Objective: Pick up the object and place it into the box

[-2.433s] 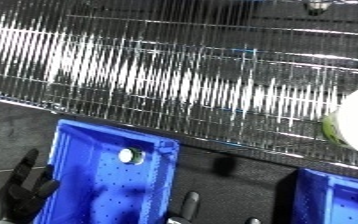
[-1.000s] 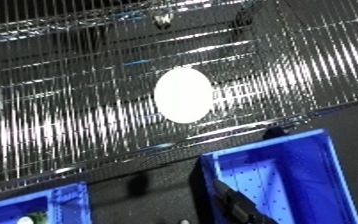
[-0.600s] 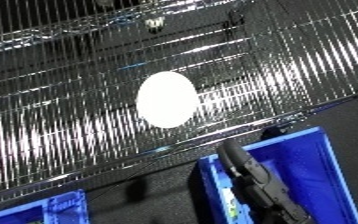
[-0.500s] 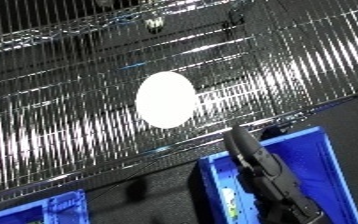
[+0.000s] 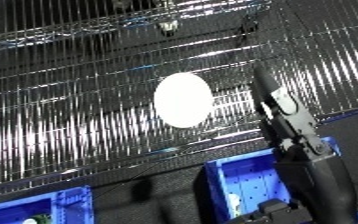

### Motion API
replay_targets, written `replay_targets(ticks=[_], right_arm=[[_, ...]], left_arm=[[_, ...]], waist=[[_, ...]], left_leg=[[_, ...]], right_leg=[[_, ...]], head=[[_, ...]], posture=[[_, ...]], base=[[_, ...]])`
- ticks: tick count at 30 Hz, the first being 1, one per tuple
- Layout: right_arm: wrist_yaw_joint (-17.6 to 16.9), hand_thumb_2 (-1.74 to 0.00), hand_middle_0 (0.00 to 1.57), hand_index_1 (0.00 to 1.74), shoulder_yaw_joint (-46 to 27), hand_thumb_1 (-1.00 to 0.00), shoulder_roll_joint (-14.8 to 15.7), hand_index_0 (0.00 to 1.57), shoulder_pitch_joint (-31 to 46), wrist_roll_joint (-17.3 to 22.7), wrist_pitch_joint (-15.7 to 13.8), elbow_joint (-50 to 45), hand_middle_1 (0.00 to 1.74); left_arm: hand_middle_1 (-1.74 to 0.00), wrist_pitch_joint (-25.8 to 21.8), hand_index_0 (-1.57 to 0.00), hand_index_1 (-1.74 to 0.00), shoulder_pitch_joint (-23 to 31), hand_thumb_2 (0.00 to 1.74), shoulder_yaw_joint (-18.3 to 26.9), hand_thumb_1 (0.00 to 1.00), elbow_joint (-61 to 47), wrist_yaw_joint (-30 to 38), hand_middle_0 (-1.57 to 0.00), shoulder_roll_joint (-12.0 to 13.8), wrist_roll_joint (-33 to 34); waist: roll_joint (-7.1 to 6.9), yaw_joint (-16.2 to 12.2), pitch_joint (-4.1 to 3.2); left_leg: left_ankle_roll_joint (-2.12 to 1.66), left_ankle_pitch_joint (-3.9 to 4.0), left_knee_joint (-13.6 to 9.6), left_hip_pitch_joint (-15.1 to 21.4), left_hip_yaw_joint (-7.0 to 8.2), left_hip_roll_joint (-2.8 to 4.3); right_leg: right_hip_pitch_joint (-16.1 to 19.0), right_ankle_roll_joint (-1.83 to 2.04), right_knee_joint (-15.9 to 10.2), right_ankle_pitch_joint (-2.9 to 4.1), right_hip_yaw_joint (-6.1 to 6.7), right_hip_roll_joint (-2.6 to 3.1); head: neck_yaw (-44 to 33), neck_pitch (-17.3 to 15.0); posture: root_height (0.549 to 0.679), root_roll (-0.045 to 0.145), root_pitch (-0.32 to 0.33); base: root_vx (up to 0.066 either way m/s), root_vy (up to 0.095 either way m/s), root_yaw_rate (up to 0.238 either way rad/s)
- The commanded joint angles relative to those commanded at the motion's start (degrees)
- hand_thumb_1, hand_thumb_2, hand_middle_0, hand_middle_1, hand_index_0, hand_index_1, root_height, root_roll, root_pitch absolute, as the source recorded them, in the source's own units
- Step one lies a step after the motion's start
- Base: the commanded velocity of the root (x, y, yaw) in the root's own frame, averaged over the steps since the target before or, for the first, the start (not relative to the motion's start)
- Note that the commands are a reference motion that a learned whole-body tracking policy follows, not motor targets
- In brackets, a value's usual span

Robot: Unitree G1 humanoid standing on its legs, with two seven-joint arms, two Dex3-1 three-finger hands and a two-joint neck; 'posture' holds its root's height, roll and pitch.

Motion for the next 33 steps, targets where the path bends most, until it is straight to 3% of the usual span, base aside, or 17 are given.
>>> replay_targets(ticks=[6, 18, 33], right_arm=[[-2.3, 0.0, 0.0, 0.0, 1.8, 0.0, -0.7, 0.0, -5.9, 1.9, 1.4, 7.6, 0.0], [-2.0, 0.0, 0.0, 0.0, 5.6, 0.0, -2.4, 0.0, -14.6, 4.7, 2.9, 22.7, 0.0], [1.6, 0.0, 0.0, 0.0, 12.7, 0.0, -2.8, 0.0, -24.1, 4.6, 4.3, 41.8, 0.0]], left_arm=[[0.0, 0.3, 0.0, 0.0, -0.7, 0.0, -1.8, 0.0, -0.4, 0.2, 0.0, 0.0, 0.9], [0.0, 1.2, 0.0, 0.0, -1.6, 0.0, -4.1, 0.0, -1.0, 0.2, 0.0, 0.2, 0.5], [0.0, 1.6, 0.0, 0.0, -2.1, 0.0, -6.5, 0.0, -1.9, -0.6, 0.0, 0.7, 0.1]], waist=[[0.82, 1.4, 0.0], [2.24, 3.1, 0.0], [3.78, 4.7, 0.0]], left_leg=[[0.1, 0.14, 0.1, -0.2, -0.37, -0.59], [0.3, 0.18, 0.5, -0.8, -0.61, -1.43], [0.69, 0.36, 0.3, -1.8, -0.86, -2.34]], right_leg=[[-0.2, -0.38, 0.6, -0.19, -0.42, -0.49], [-1.0, -0.94, 1.5, -0.33, -0.62, -1.17], [-2.5, -1.23, 2.0, -0.06, -0.59, -1.58]], head=[[2.5, -0.9], [5.7, -2.4], [10.4, -1.6]], posture=[[0.63, 0.065, 0.07], [0.627, 0.072, 0.067], [0.625, 0.074, 0.077]], base=[[0.015, -0.003, 0.087], [0.018, 0.011, 0.055], [0.008, 0.011, 0.025]])
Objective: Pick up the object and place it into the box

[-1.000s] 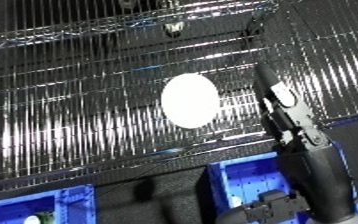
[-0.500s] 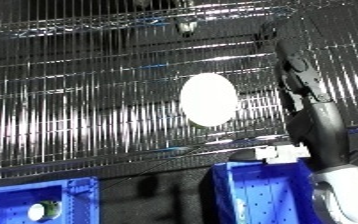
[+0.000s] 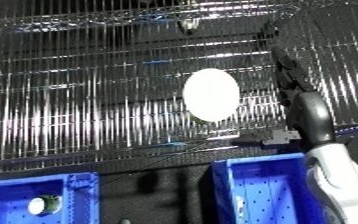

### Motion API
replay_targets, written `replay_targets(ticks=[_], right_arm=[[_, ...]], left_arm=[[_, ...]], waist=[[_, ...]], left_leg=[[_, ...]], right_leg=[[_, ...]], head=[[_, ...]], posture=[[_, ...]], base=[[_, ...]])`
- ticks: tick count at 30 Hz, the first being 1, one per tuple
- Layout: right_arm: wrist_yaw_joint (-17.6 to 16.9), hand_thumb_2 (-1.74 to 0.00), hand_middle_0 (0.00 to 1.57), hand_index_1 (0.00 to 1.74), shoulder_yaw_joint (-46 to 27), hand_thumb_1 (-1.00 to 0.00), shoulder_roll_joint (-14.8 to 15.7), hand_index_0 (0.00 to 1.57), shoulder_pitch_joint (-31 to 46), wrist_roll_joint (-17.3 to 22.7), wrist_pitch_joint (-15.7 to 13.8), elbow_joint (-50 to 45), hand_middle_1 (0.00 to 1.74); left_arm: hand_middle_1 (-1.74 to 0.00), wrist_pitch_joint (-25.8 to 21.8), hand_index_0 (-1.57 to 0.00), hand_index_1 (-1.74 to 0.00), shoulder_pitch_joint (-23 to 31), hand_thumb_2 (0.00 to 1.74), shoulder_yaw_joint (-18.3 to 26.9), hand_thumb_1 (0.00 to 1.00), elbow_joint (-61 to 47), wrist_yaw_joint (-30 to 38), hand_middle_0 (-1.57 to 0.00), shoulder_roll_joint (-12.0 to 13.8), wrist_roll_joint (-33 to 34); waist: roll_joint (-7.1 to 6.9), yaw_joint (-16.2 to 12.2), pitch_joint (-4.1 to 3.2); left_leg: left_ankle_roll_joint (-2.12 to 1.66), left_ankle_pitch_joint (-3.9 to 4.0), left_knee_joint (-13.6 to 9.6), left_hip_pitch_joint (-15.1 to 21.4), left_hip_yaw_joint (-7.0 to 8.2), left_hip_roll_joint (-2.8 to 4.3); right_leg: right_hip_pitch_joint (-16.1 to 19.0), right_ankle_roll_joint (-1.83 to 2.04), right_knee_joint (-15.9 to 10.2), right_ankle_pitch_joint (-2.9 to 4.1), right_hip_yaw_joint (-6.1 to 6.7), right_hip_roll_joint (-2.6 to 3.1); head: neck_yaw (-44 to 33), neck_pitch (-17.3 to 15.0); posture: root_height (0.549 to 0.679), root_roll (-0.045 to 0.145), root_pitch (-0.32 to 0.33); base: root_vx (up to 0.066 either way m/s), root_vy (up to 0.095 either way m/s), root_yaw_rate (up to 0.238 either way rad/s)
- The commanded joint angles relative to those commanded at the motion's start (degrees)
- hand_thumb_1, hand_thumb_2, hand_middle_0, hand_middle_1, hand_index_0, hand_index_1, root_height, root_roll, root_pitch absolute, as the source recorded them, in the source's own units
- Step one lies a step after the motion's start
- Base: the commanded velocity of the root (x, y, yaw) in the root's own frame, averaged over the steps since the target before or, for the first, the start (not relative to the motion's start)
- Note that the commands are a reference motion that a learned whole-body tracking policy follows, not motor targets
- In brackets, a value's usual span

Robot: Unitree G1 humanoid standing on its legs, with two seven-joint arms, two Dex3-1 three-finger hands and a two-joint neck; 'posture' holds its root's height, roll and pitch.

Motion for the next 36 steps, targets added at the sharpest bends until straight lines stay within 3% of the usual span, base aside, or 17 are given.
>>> replay_targets(ticks=[8, 19, 28, 29, 33, 34, 35, 36], right_arm=[[3.7, 0.0, 0.0, 0.0, 1.9, 0.0, 1.1, 0.0, -2.7, 1.3, 2.2, 4.6, 0.0], [7.6, 0.0, 0.0, 0.0, 3.7, 0.0, 3.1, 0.0, -7.2, 2.7, 2.8, 8.3, 0.0], [8.5, 0.0, 0.0, 0.0, 5.0, 0.0, 5.0, 0.0, -11.0, 3.5, 3.0, 8.9, 0.0], [8.5, -0.17, 0.16, 0.17, 5.1, -0.1, 5.3, 0.16, -11.7, 3.9, 3.3, 8.8, 0.17], [8.8, -0.52, 0.47, 0.52, 5.5, -0.3, 5.7, 0.47, -12.4, 4.9, 3.5, 8.3, 0.52], [8.8, -0.52, 0.47, 0.52, 5.5, -0.3, 5.7, 0.47, -12.4, 4.9, 3.5, 8.3, 0.52], [9.1, -0.7, 0.63, 0.7, 5.5, -0.4, 5.9, 0.63, -12.4, 5.0, 3.5, 8.2, 0.7], [9.1, -0.7, 0.63, 0.7, 5.5, -0.4, 5.9, 0.63, -12.4, 5.0, 3.5, 8.2, 0.7]], left_arm=[[0.0, 0.2, 0.0, 0.0, -0.3, 0.0, -1.0, 0.0, -0.7, 0.1, 0.0, -0.1, -0.2], [0.0, 0.0, 0.0, 0.0, -0.5, 0.0, -1.9, 0.0, -1.4, 0.3, 0.0, -0.6, -0.3], [0.0, 0.2, 0.0, 0.0, -0.4, 0.0, -2.9, 0.0, -2.7, 0.9, 0.0, -1.4, -0.5], [0.0, 0.3, 0.0, 0.0, -0.4, 0.0, -3.1, 0.0, -3.0, 1.1, 0.0, -1.5, -0.6], [0.0, 0.5, 0.0, 0.0, -0.1, 0.0, -3.5, 0.0, -3.5, 1.2, 0.0, -1.7, -0.8], [0.0, 0.5, 0.0, 0.0, -0.1, 0.0, -3.5, 0.0, -3.5, 1.2, 0.0, -1.7, -0.8], [0.0, 0.5, 0.0, 0.0, 0.0, 0.0, -3.5, 0.0, -3.5, 1.1, 0.0, -1.8, -0.8], [0.0, 0.5, 0.0, 0.0, 0.0, 0.0, -3.5, 0.0, -3.5, 1.1, 0.0, -1.8, -0.8]], waist=[[0.64, 0.6, 0.0], [1.31, 1.8, 0.0], [2.17, 2.5, 0.0], [2.31, 2.7, 0.0], [2.6, 2.9, 0.0], [2.6, 2.9, 0.0], [2.71, 2.9, 0.0], [2.71, 2.9, 0.0]], left_leg=[[0.12, 0.17, -0.1, -0.6, -0.13, -0.25], [0.19, 0.37, -0.2, -1.2, -0.4, -0.51], [0.21, 0.45, -0.2, -1.7, -0.5, -0.87], [0.23, 0.53, -0.3, -1.7, -0.52, -0.99], [0.27, 0.78, -0.7, -1.6, -0.55, -1.17], [0.27, 0.78, -0.7, -1.6, -0.55, -1.17], [0.26, 0.9, -0.9, -1.5, -0.57, -1.21], [0.26, 0.9, -0.9, -1.5, -0.57, -1.21]], right_leg=[[-0.8, -0.05, 0.1, 0.19, -0.1, -0.18], [-1.4, -0.14, 0.1, 0.25, -0.39, -0.45], [-1.9, -0.19, 0.5, 0.05, -0.49, -0.72], [-2.0, -0.24, 0.5, 0.02, -0.52, -0.72], [-2.0, -0.36, 0.5, -0.04, -0.58, -0.73], [-2.0, -0.36, 0.5, -0.04, -0.58, -0.73], [-2.0, -0.38, 0.5, -0.08, -0.61, -0.76], [-2.0, -0.38, 0.5, -0.08, -0.61, -0.76]], head=[[2.1, 0.6], [5.3, 1.9], [7.1, 2.7], [7.2, 2.8], [7.5, 2.5], [7.5, 2.5], [7.3, 2.6], [7.3, 2.6]], posture=[[0.624, 0.074, 0.084], [0.623, 0.076, 0.09], [0.623, 0.079, 0.095], [0.623, 0.08, 0.097], [0.623, 0.083, 0.099], [0.623, 0.083, 0.099], [0.623, 0.084, 0.098], [0.623, 0.084, 0.098]], base=[[-0.001, 0.008, 0.02], [0.003, 0.0, 0.019], [0.011, 0.005, 0.023], [0.011, 0.006, 0.026], [0.008, 0.007, 0.024], [0.006, 0.005, 0.026], [0.004, 0.0, 0.025], [0.004, 0.0, 0.025]])
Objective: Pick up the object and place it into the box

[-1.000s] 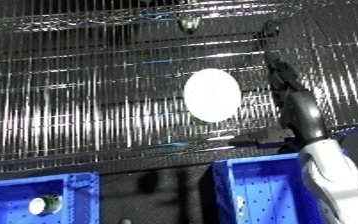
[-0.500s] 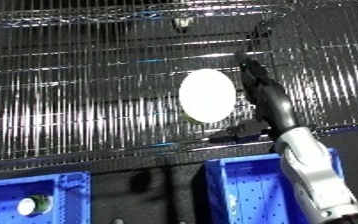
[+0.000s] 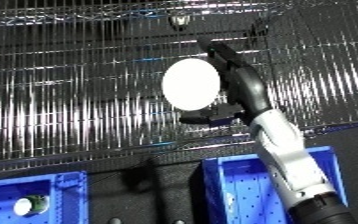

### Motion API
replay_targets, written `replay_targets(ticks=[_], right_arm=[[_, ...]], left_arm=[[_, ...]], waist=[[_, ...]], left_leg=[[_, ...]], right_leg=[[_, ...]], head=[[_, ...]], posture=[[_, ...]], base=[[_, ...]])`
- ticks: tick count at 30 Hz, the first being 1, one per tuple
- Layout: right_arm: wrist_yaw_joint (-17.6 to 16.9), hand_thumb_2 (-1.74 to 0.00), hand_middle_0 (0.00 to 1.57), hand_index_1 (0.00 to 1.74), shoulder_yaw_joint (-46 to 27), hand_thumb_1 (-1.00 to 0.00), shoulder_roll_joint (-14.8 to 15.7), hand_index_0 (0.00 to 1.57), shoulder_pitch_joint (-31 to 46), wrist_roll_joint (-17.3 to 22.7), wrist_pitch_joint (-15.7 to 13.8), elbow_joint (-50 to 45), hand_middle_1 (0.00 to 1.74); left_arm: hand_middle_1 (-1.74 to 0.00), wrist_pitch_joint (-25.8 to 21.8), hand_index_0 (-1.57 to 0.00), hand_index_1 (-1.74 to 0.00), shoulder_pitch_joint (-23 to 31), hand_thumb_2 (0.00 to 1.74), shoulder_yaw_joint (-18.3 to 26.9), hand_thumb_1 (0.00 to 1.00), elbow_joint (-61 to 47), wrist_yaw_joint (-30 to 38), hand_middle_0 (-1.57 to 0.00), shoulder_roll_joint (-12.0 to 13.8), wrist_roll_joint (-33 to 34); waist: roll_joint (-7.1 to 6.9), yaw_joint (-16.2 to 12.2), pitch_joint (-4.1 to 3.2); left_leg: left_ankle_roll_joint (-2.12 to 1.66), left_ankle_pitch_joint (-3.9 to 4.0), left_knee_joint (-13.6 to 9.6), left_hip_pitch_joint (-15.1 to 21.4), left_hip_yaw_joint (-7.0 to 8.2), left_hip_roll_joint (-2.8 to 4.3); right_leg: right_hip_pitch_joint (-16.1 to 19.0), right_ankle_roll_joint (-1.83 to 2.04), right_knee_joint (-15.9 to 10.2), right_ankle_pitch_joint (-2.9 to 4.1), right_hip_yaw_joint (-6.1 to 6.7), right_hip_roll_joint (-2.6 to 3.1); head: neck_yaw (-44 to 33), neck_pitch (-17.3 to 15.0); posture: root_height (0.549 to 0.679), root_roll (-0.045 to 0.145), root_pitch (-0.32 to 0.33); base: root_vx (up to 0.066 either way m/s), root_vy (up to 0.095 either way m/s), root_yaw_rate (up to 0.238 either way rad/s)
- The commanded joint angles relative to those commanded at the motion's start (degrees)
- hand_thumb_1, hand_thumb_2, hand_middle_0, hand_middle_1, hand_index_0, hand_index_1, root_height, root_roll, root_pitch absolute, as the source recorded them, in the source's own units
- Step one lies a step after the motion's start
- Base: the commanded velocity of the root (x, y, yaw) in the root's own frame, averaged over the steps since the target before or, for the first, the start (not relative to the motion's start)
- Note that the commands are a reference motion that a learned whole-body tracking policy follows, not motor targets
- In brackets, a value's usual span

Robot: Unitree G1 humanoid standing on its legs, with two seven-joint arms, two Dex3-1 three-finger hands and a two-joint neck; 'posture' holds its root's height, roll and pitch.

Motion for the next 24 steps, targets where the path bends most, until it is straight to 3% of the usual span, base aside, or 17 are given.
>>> replay_targets(ticks=[1, 3, 4, 5, 7, 18, 21, 24], right_arm=[[0.3, -0.87, 0.79, 0.87, 0.0, -0.5, 0.2, 0.79, 0.1, 0.0, 0.1, -0.1, 0.87], [0.6, -1.04, 0.94, 1.04, 0.0, -0.6, 0.3, 0.94, 0.2, 0.1, 0.3, -0.2, 1.04], [0.6, -1.04, 0.94, 1.04, 0.0, -0.6, 0.3, 0.94, 0.2, 0.1, 0.3, -0.2, 1.04], [1.1, -1.22, 1.1, 1.22, 0.0, -0.7, 0.3, 1.1, 0.5, 0.4, 0.5, -0.5, 1.22], [1.4, -1.3, 1.18, 1.3, -0.1, -0.75, 0.2, 1.18, 1.1, 0.5, 0.5, -0.9, 1.3], [0.5, -1.3, 1.18, 1.3, -0.7, -0.75, -1.1, 1.18, 4.9, 0.4, -0.6, -5.9, 1.3], [-1.2, -1.3, 1.18, 1.3, -1.9, -0.75, -1.5, 1.18, 7.2, -0.2, -2.2, -10.2, 1.3], [-5.3, -1.3, 1.18, 1.3, -4.3, -0.75, -2.3, 1.18, 10.9, -3.6, -2.8, -16.6, 1.3]], left_arm=[[0.0, 0.1, 0.0, 0.0, -0.1, 0.0, 0.0, 0.0, 0.0, 0.0, 0.0, -0.1, 0.0], [0.0, 0.1, 0.0, 0.0, -0.1, 0.0, 0.0, 0.0, 0.1, 0.0, 0.0, -0.2, 0.0], [0.0, 0.1, 0.0, 0.0, -0.1, 0.0, 0.0, 0.0, 0.1, 0.0, 0.0, -0.2, 0.0], [0.0, 0.0, 0.0, 0.0, 0.0, 0.0, 0.0, 0.0, 0.1, 0.0, 0.0, -0.2, 0.1], [0.0, -0.1, 0.0, 0.0, 0.2, 0.0, 0.0, 0.0, 0.1, -0.1, 0.0, -0.3, 0.3], [0.0, -0.4, 0.0, 0.0, 0.6, 0.0, 1.0, 0.0, -0.1, 0.0, 0.0, -0.3, 1.0], [0.0, -0.5, 0.0, 0.0, 0.8, 0.0, 1.7, 0.0, -0.2, 0.3, 0.0, -0.4, 0.9], [0.0, -0.7, 0.0, 0.0, 1.2, 0.0, 2.6, 0.0, -0.5, 1.1, 0.0, -0.9, 0.3]], waist=[[0.06, 0.0, 0.0], [0.1, 0.0, 0.0], [0.1, 0.0, 0.0], [0.08, -0.1, 0.0], [-0.01, -0.2, 0.0], [-0.93, -1.7, 0.0], [-1.44, -2.5, 0.0], [-1.99, -3.9, 0.0]], left_leg=[[0.0, 0.12, -0.2, 0.1, -0.03, -0.02], [0.0, 0.25, -0.5, 0.3, -0.05, -0.04], [0.0, 0.25, -0.5, 0.3, -0.05, -0.04], [-0.03, 0.4, -0.8, 0.5, -0.05, -0.06], [-0.1, 0.51, -1.1, 0.8, -0.03, -0.03], [-0.41, 0.64, -2.1, 2.4, 0.33, 0.77], [-0.41, 0.37, -2.0, 2.6, 0.52, 0.96], [-0.36, 0.03, -1.7, 2.6, 0.83, 1.06]], right_leg=[[0.0, -0.04, 0.0, -0.03, -0.01, -0.01], [0.1, -0.06, -0.1, -0.02, -0.03, -0.02], [0.1, -0.06, -0.1, -0.02, -0.03, -0.02], [0.4, -0.07, -0.4, 0.02, -0.07, 0.01], [0.7, -0.05, -0.8, 0.12, -0.08, 0.08], [2.1, 0.05, -2.8, 0.68, 0.35, 0.59], [2.2, 0.13, -3.1, 0.8, 0.63, 0.9], [2.2, 0.31, -3.5, 1.1, 1.19, 1.43]], head=[[0.0, -0.1], [0.1, -0.1], [0.1, -0.1], [0.4, 0.0], [0.4, 0.2], [-0.4, 0.3], [-1.6, 0.6], [-2.5, 0.6]], posture=[[0.623, 0.084, 0.098], [0.624, 0.085, 0.099], [0.624, 0.085, 0.099], [0.624, 0.085, 0.098], [0.625, 0.086, 0.097], [0.63, 0.087, 0.093], [0.631, 0.086, 0.094], [0.631, 0.085, 0.097]], base=[[-0.001, -0.004, 0.016], [-0.004, -0.008, 0.008], [-0.006, -0.01, 0.006], [-0.007, -0.022, 0.002], [-0.008, -0.025, -0.006], [-0.015, -0.019, -0.065], [-0.019, 0.015, -0.134], [-0.015, 0.065, -0.188]])
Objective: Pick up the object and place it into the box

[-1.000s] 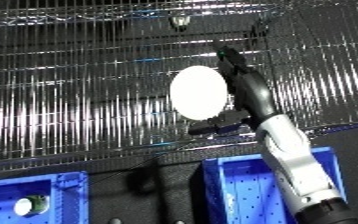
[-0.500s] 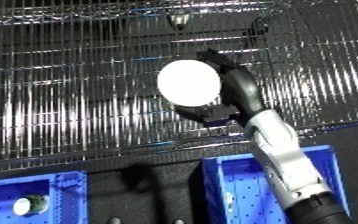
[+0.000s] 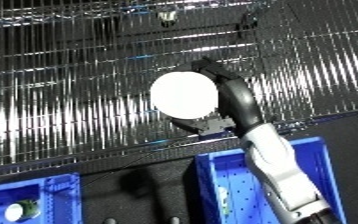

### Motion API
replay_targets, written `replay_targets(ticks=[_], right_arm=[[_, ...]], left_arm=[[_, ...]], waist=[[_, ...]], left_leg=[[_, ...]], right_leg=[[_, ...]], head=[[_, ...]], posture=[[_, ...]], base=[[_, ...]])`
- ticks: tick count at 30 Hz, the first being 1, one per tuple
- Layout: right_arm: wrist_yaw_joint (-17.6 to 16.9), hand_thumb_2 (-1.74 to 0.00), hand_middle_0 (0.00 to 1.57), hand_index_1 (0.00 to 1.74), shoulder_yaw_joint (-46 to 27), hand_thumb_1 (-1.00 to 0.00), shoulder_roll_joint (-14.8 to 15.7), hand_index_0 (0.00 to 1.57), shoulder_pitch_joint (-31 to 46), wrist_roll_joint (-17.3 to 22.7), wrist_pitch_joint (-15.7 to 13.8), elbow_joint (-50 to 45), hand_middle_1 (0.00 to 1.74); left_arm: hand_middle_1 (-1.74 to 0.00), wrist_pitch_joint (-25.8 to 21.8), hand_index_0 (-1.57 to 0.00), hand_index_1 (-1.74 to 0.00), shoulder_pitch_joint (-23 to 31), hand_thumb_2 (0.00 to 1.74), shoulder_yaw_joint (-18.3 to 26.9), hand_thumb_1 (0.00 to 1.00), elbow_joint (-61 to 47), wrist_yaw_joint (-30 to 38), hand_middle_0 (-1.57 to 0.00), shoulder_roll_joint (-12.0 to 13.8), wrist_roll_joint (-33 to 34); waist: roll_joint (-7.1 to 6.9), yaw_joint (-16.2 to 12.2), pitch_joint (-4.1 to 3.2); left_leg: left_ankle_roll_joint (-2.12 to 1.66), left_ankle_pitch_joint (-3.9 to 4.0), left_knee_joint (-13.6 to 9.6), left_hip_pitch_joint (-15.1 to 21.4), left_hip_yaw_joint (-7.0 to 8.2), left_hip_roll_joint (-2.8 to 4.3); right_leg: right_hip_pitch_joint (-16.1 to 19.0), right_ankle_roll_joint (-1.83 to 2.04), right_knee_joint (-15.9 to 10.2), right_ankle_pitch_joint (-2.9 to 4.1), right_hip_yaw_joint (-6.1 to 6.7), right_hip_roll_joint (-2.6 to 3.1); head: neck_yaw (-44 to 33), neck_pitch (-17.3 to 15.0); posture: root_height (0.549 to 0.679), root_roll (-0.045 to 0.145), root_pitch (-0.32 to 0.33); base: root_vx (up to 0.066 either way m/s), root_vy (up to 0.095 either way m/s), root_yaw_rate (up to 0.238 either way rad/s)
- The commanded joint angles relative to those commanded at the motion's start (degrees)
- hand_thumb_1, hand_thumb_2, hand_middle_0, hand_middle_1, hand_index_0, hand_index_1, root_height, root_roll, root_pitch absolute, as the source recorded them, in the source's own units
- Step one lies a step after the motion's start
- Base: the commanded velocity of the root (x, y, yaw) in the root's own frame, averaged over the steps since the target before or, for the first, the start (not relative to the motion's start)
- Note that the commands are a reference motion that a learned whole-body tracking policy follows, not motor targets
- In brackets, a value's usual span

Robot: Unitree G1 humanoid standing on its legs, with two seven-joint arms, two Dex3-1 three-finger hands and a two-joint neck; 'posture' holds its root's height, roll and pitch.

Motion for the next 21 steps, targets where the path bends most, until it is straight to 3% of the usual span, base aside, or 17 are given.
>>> replay_targets(ticks=[6, 10, 15, 21], right_arm=[[-10.7, -1.3, 1.18, 1.3, -6.4, -0.75, -0.8, 1.18, 10.2, -7.9, 0.5, -12.7, 1.3], [-15.7, -1.3, 1.18, 1.3, -10.8, -0.75, -0.6, 1.18, 17.9, -10.1, -1.4, -18.3, 1.3], [-19.0, -1.3, 1.18, 1.3, -15.8, -0.75, 1.4, 1.18, 28.8, -8.7, -5.6, -21.9, 1.3], [-20.8, -1.3, 1.18, 1.3, -21.6, -0.75, 3.5, 1.18, 40.4, -3.1, -12.9, -17.7, 1.3]], left_arm=[[0.0, -1.2, 0.0, 0.0, 1.6, 0.0, 2.3, 0.0, 0.2, 1.5, 0.0, -2.2, -1.5], [0.0, -2.5, 0.0, 0.0, 2.5, 0.0, 3.8, 0.0, 0.1, 2.8, 0.0, -3.5, -3.0], [0.0, -3.8, 0.0, 0.0, 3.5, 0.0, 5.1, 0.0, 0.5, 3.8, 0.0, -4.6, -4.7], [0.0, -5.4, 0.0, 0.0, 4.8, 0.0, 6.1, 0.0, 1.2, 3.4, 0.0, -5.4, -5.6]], waist=[[-1.04, -3.3, 0.0], [-1.88, -5.4, 0.0], [-3.04, -7.8, 0.0], [-3.79, -9.8, 0.0]], left_leg=[[0.24, -0.5, -0.2, 0.8, 0.95, 0.52], [0.28, -0.84, -0.6, 1.3, 1.54, 1.06], [0.36, -1.24, -1.6, 2.7, 2.24, 1.62], [0.47, -1.53, -3.2, 4.3, 3.13, 2.1]], right_leg=[[0.2, 0.24, -0.9, 0.31, 1.54, 1.37], [0.5, 0.35, -1.6, 0.42, 2.47, 2.29], [1.7, 0.6, -2.5, 0.46, 3.39, 3.14], [2.8, 0.85, -3.8, 0.57, 3.92, 3.74]], head=[[1.3, -0.3], [4.2, -2.2], [7.3, -2.4], [11.4, -2.0]], posture=[[0.633, 0.083, 0.102], [0.634, 0.081, 0.106], [0.637, 0.077, 0.105], [0.64, 0.072, 0.107]], base=[[-0.012, 0.093, -0.243], [-0.012, 0.08, -0.226], [0.001, 0.063, -0.181], [-0.006, 0.041, -0.126]])
